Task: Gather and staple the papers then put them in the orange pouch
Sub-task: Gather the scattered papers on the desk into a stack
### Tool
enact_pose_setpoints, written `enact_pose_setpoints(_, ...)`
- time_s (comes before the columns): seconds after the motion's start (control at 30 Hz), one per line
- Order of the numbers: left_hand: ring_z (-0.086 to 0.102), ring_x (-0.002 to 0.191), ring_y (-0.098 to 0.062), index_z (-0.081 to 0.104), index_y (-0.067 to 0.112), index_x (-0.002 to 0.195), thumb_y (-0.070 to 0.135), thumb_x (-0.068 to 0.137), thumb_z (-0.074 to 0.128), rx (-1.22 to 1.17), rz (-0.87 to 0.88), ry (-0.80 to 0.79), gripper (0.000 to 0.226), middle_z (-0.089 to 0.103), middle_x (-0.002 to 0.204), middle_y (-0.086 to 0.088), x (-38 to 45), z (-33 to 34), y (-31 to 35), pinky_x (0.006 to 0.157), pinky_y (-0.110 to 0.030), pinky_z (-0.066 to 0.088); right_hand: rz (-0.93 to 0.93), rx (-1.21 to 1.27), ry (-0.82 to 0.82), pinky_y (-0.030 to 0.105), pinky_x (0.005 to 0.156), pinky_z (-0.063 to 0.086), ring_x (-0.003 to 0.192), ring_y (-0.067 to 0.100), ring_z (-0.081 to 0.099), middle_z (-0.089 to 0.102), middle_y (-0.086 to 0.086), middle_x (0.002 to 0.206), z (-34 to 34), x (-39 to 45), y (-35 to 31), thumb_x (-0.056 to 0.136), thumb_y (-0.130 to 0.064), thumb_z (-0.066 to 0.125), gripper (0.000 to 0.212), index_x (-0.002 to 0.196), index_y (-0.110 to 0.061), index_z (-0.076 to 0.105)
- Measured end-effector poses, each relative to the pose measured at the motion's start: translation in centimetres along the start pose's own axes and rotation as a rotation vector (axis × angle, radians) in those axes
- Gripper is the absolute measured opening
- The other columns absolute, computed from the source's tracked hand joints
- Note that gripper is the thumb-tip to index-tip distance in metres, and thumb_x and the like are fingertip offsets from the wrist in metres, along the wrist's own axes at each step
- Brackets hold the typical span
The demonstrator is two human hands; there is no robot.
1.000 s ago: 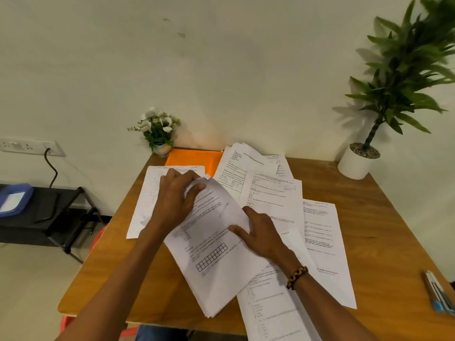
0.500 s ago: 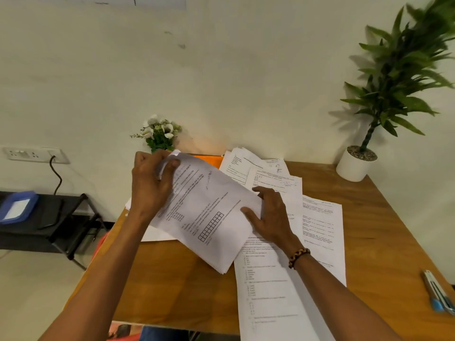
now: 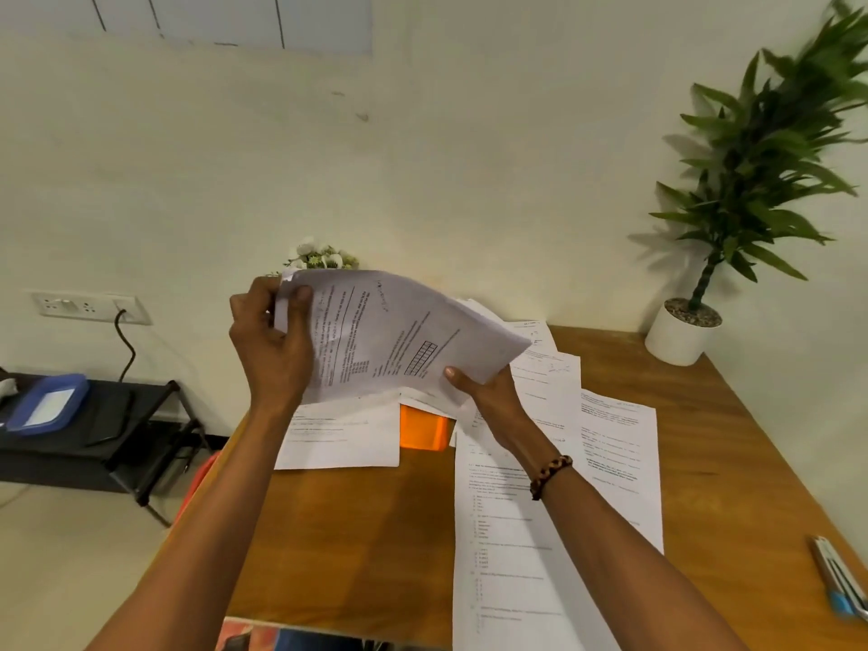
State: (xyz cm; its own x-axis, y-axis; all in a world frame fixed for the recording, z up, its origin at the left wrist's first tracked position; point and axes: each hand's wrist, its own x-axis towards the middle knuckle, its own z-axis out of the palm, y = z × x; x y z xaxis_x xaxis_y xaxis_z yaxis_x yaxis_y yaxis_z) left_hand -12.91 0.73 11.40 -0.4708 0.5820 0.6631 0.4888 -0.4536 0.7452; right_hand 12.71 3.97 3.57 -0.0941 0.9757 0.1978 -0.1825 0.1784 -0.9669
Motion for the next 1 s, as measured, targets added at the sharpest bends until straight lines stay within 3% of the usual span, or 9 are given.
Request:
enact_pose_setpoints(0.1, 0.048, 0.083, -0.021, 0.056, 0.022, 0.088, 0.026, 0.101, 0.060, -0.119, -0.018, 0.015, 0.014, 0.056, 0.081, 0.006, -0.5, -0.2, -0.3, 0.067, -0.016, 0.036, -0.017, -0.134, 0.053, 0.026, 0.080, 0.061, 0.103, 0.012, 0.069, 0.068, -0.002, 0.113, 0.3, 0.6, -0.5, 0.093, -0.011, 0.071, 0.034, 0.118, -0.029, 0.055)
enact_pose_setpoints(0.27, 0.052, 0.072, 0.003, 0.048, 0.011, 0.090, 0.018, 0.104, 0.052, -0.309, -0.128, -0.072, 0.017, 0.050, 0.079, 0.012, -2.9, 0.4, 0.2, 0.058, -0.013, 0.043, -0.112, -0.350, 0.207, 0.024, 0.074, 0.062, 0.093, 0.012, 0.071, 0.070, -0.005, 0.107, -0.4, 0.6, -1.1, 0.099, -0.029, 0.064, 0.024, 0.121, -0.022, 0.060)
enact_pose_setpoints(0.43, 0.067, 0.100, -0.015, 0.049, 0.036, 0.113, 0.036, 0.095, 0.065, -0.290, -0.312, -0.358, 0.024, 0.062, 0.112, 0.006, -6.4, 2.7, -1.6, 0.069, -0.022, 0.059, -0.116, -0.439, 0.200, 0.026, 0.078, 0.063, 0.093, 0.011, 0.070, 0.069, -0.003, 0.110, -1.5, -0.6, 0.3, 0.099, -0.029, 0.063, 0.021, 0.119, -0.027, 0.057)
enact_pose_setpoints(0.5, 0.063, 0.105, -0.012, 0.045, 0.047, 0.116, 0.033, 0.091, 0.068, -0.209, -0.359, -0.452, 0.037, 0.060, 0.116, 0.012, -7.9, 3.7, -2.2, 0.068, -0.013, 0.056, -0.043, -0.571, 0.118, 0.024, 0.078, 0.061, 0.099, 0.018, 0.071, 0.070, 0.000, 0.115, -2.2, -0.9, 2.3, 0.097, -0.031, 0.067, 0.028, 0.122, -0.024, 0.058)
enact_pose_setpoints(0.57, 0.057, 0.109, -0.009, 0.043, 0.044, 0.120, 0.032, 0.095, 0.064, -0.101, -0.400, -0.526, 0.034, 0.054, 0.120, 0.021, -9.3, 4.4, -2.6, 0.069, -0.008, 0.050, 0.074, -0.648, 0.064, 0.022, 0.080, 0.058, 0.109, 0.024, 0.070, 0.069, 0.006, 0.123, -2.8, -1.2, 4.0, 0.094, -0.030, 0.072, 0.040, 0.129, -0.016, 0.057)
enact_pose_setpoints(0.7, 0.052, 0.121, -0.017, 0.037, 0.032, 0.146, 0.048, 0.092, 0.061, 0.011, -0.557, -0.561, 0.061, 0.049, 0.136, 0.009, -10.3, 4.6, -5.5, 0.099, -0.034, 0.049, 0.118, -0.518, 0.092, 0.020, 0.078, 0.057, 0.105, 0.017, 0.068, 0.067, -0.001, 0.121, -2.9, -1.6, 3.8, 0.092, -0.029, 0.074, 0.038, 0.122, -0.031, 0.052)
enact_pose_setpoints(0.77, 0.059, 0.116, -0.019, 0.042, 0.035, 0.141, 0.058, 0.083, 0.067, -0.030, -0.572, -0.562, 0.068, 0.054, 0.129, 0.012, -10.0, 4.5, -6.9, 0.089, -0.024, 0.052, 0.085, -0.431, 0.104, 0.021, 0.074, 0.058, 0.101, 0.016, 0.069, 0.068, -0.005, 0.115, -3.0, -1.5, 2.7, 0.092, -0.029, 0.073, 0.034, 0.118, -0.034, 0.052)
enact_pose_setpoints(0.83, 0.062, 0.104, -0.014, 0.045, 0.034, 0.137, 0.050, 0.084, 0.070, -0.068, -0.540, -0.540, 0.061, 0.057, 0.120, 0.015, -9.7, 4.0, -7.0, 0.078, -0.015, 0.049, 0.063, -0.361, 0.122, 0.020, 0.067, 0.058, 0.096, 0.015, 0.070, 0.069, -0.006, 0.110, -3.1, -1.2, 1.6, 0.094, -0.027, 0.072, 0.028, 0.114, -0.035, 0.054)
enact_pose_setpoints(1.0, 0.067, 0.094, -0.019, 0.055, 0.035, 0.130, 0.060, 0.078, 0.062, -0.066, -0.529, -0.500, 0.058, 0.068, 0.113, 0.008, -8.3, 4.1, -7.3, 0.073, -0.026, 0.058, 0.072, -0.294, 0.082, 0.021, 0.065, 0.058, 0.091, 0.013, 0.070, 0.069, -0.007, 0.105, -2.9, -0.7, 0.7, 0.096, -0.021, 0.068, 0.022, 0.110, -0.033, 0.056)
